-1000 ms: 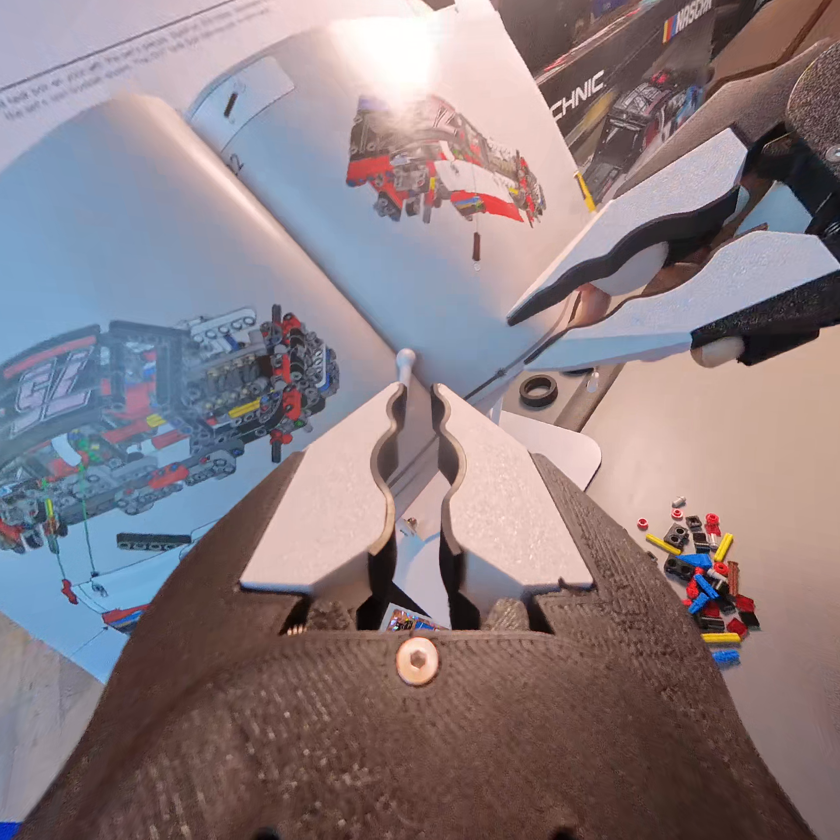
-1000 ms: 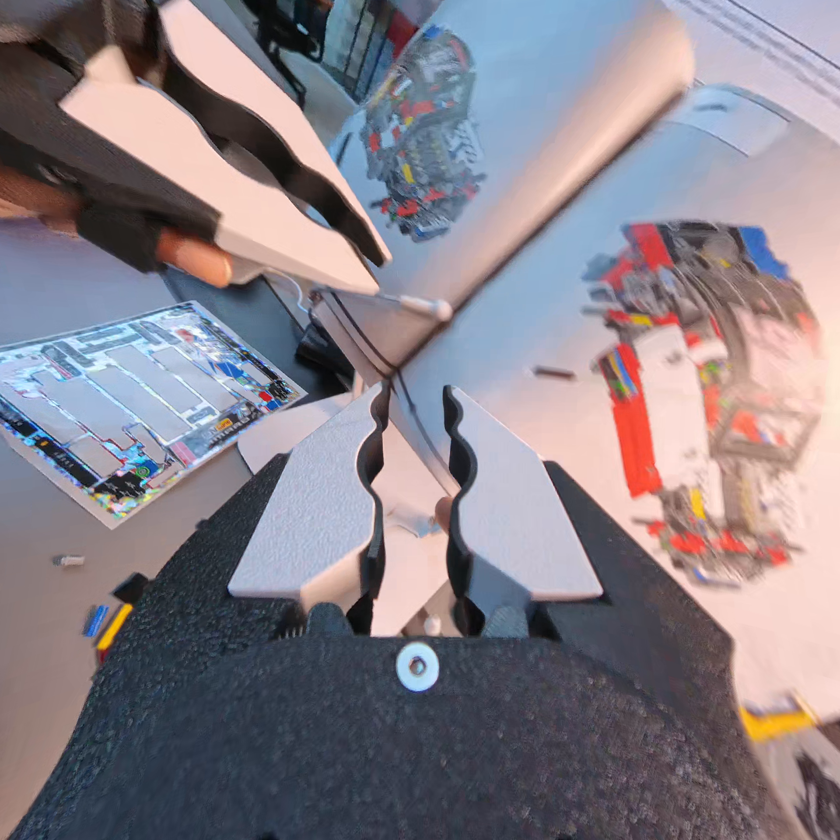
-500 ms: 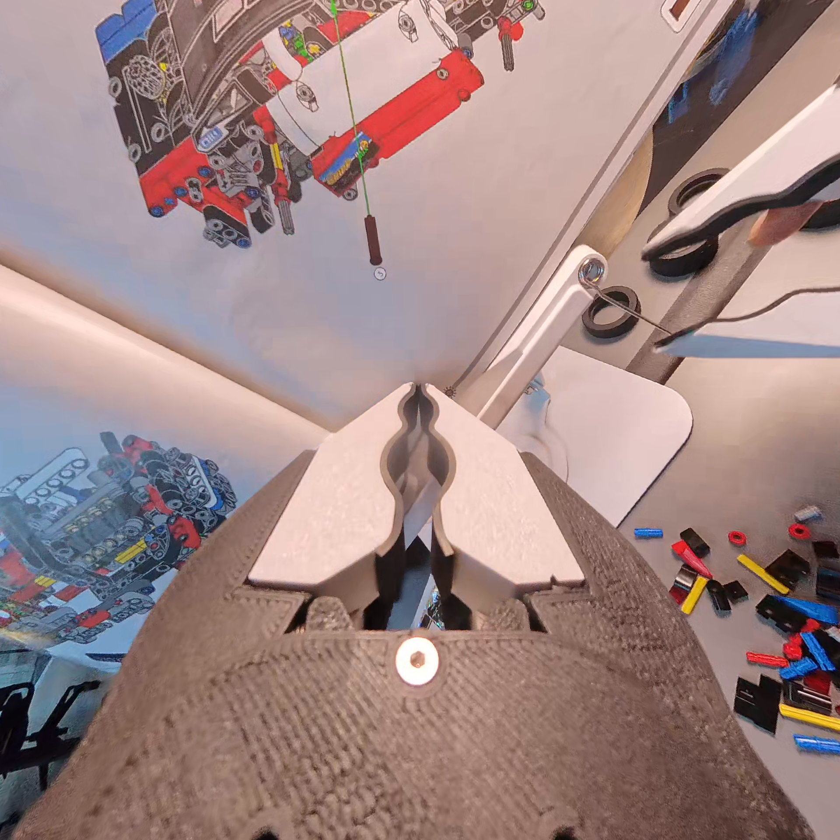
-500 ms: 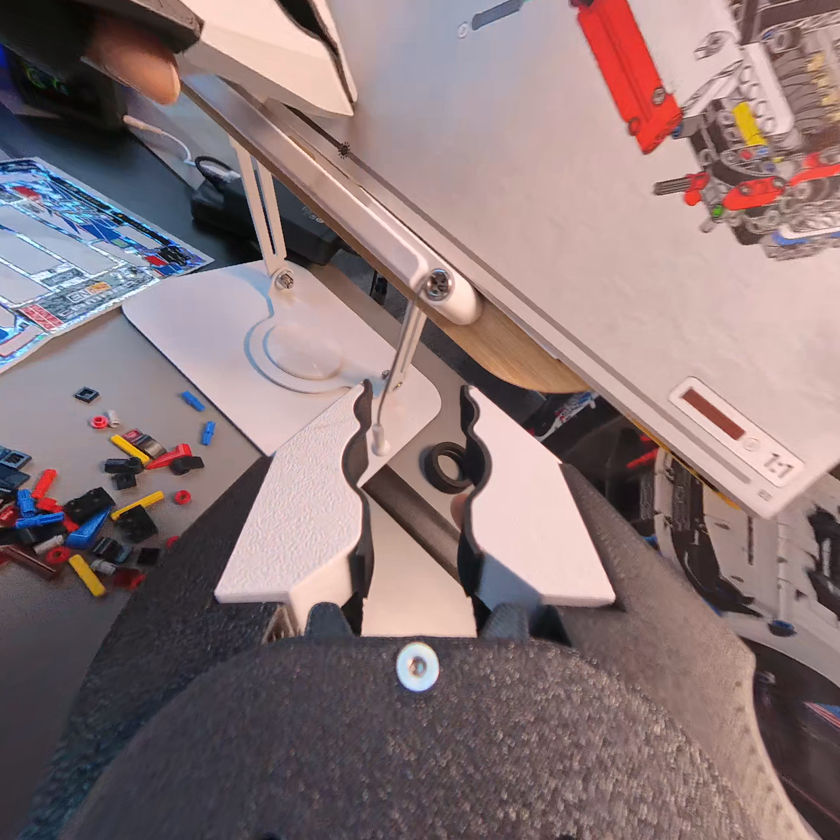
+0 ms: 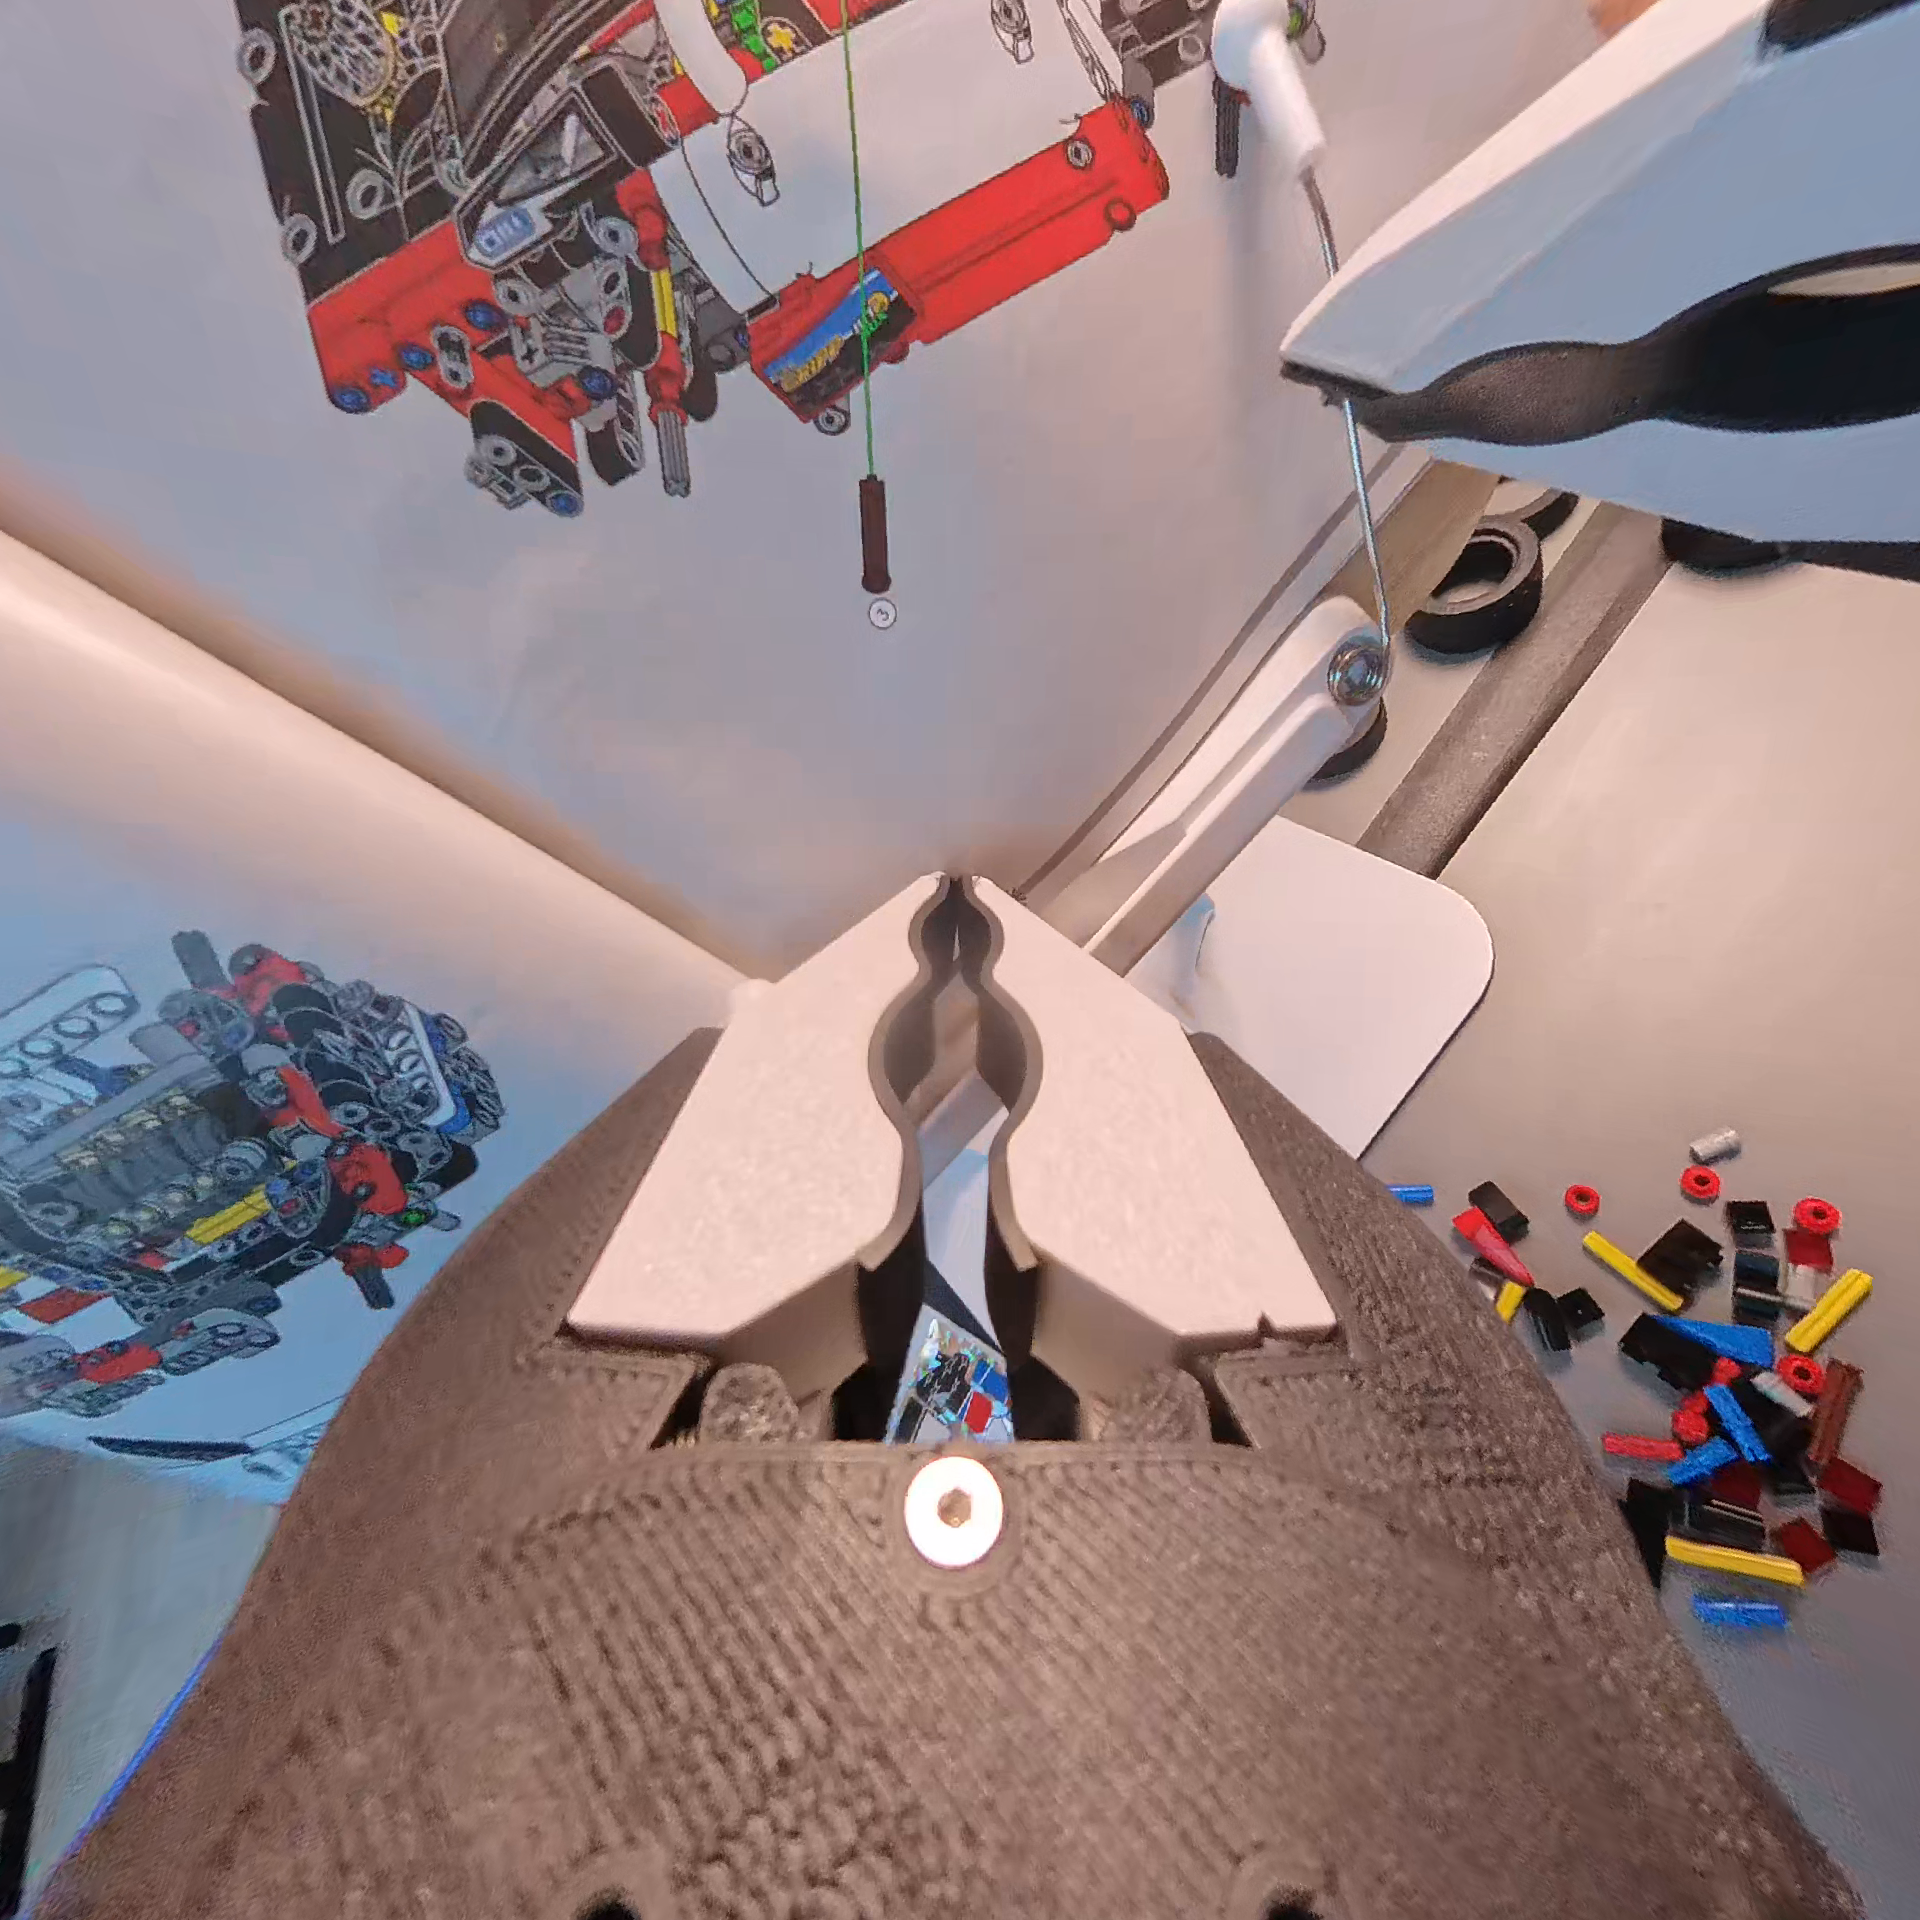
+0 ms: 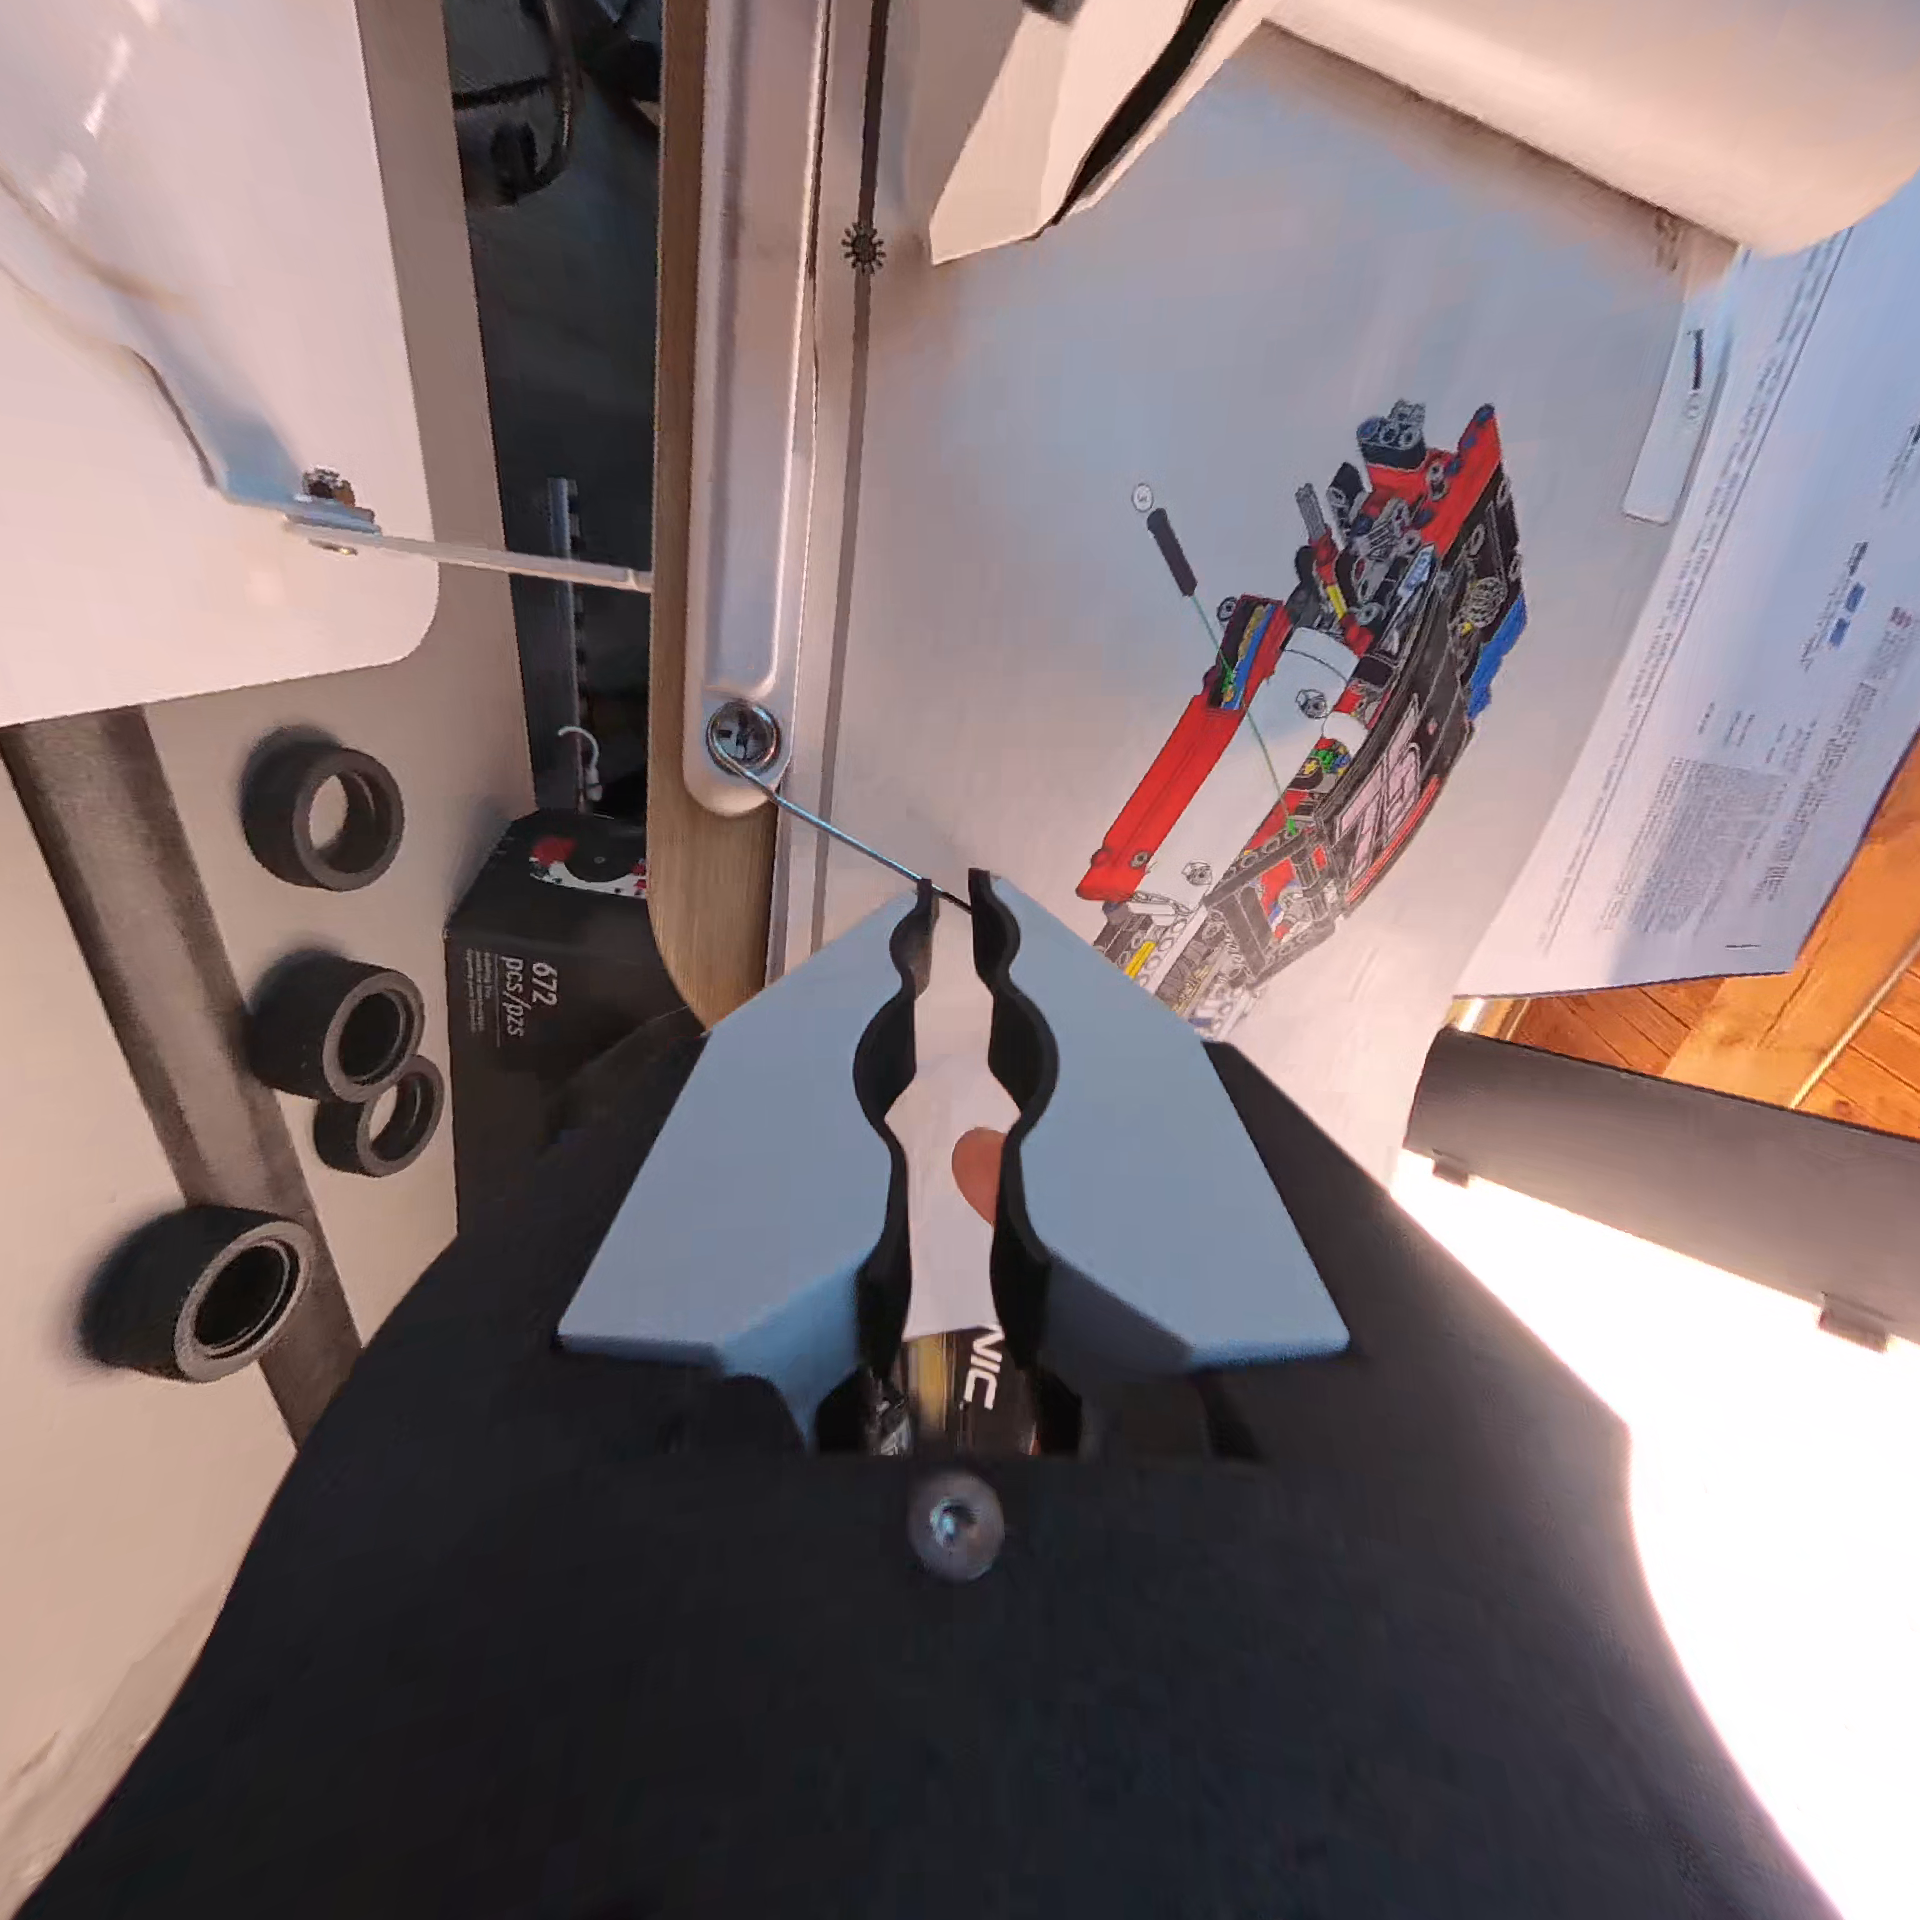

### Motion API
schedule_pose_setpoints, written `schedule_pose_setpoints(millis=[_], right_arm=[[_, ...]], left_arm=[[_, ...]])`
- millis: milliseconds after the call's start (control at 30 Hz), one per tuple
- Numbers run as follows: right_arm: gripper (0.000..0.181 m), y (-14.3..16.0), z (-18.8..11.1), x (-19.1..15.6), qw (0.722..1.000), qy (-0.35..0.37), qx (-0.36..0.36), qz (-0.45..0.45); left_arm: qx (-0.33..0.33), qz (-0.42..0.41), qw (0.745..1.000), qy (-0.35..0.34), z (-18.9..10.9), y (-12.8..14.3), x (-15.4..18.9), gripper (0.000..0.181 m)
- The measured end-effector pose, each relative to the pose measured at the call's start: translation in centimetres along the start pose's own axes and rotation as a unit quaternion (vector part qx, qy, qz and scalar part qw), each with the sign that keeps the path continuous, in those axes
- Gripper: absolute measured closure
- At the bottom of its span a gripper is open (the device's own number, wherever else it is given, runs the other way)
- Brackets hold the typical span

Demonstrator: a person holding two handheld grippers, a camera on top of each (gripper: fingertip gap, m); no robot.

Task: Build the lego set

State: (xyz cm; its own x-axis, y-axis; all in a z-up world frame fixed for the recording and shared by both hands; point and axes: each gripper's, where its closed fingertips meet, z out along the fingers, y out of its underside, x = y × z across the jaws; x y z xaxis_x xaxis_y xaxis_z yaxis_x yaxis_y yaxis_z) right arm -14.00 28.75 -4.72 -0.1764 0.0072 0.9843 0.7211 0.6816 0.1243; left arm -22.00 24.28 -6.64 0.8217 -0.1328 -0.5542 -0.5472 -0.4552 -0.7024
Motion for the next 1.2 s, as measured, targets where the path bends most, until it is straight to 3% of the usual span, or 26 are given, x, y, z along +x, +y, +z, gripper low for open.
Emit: schedule_pose_setpoints(millis=[33, 167, 267, 367, 567, 667, 833, 1200], right_arm=[[0.176, 0.1, 0.2, 0.1, 1.0, -0.004, 0.004, 0.01], [0.163, 0.9, -0.7, -0.4, 0.99, -0.008, 0.028, 0.14], [0.16, 2.0, -2.1, -0.6, 0.955, -0.004, 0.039, 0.295], [0.156, 3.5, -0.9, -3.4, 0.923, -0.039, 0.012, 0.382], [0.164, 4.9, 1.7, -4.3, 0.914, -0.021, 0.01, 0.405], [0.158, 5.2, 3.0, -4.4, 0.911, -0.034, 0.012, 0.41], [0.156, 5.1, 2.9, -4.4, 0.897, -0.051, 0.027, 0.438], [0.158, 5.1, 3.9, -5.8, 0.886, -0.088, 0.045, 0.454]], left_arm=[[0.006, -0.014, 1.0, 0.003, 0.1, 0.0, 0.1, 0.181], [0.033, -0.061, 0.997, 0.018, 0.1, 0.1, 0.3, 0.181], [0.041, -0.064, 0.997, 0.021, 0.1, 0.2, 0.3, 0.181], [0.04, -0.07, 0.996, 0.024, 0.1, 0.2, 0.3, 0.181], [0.062, -0.091, 0.994, 0.028, -1.0, 0.1, 0.6, 0.181], [0.071, -0.095, 0.993, 0.027, -1.9, 0.6, 0.9, 0.181], [0.101, -0.113, 0.988, 0.015, -4.0, 1.6, 0.9, 0.181], [0.199, -0.288, 0.936, -0.028, -9.9, 4.9, 0.1, 0.178]])
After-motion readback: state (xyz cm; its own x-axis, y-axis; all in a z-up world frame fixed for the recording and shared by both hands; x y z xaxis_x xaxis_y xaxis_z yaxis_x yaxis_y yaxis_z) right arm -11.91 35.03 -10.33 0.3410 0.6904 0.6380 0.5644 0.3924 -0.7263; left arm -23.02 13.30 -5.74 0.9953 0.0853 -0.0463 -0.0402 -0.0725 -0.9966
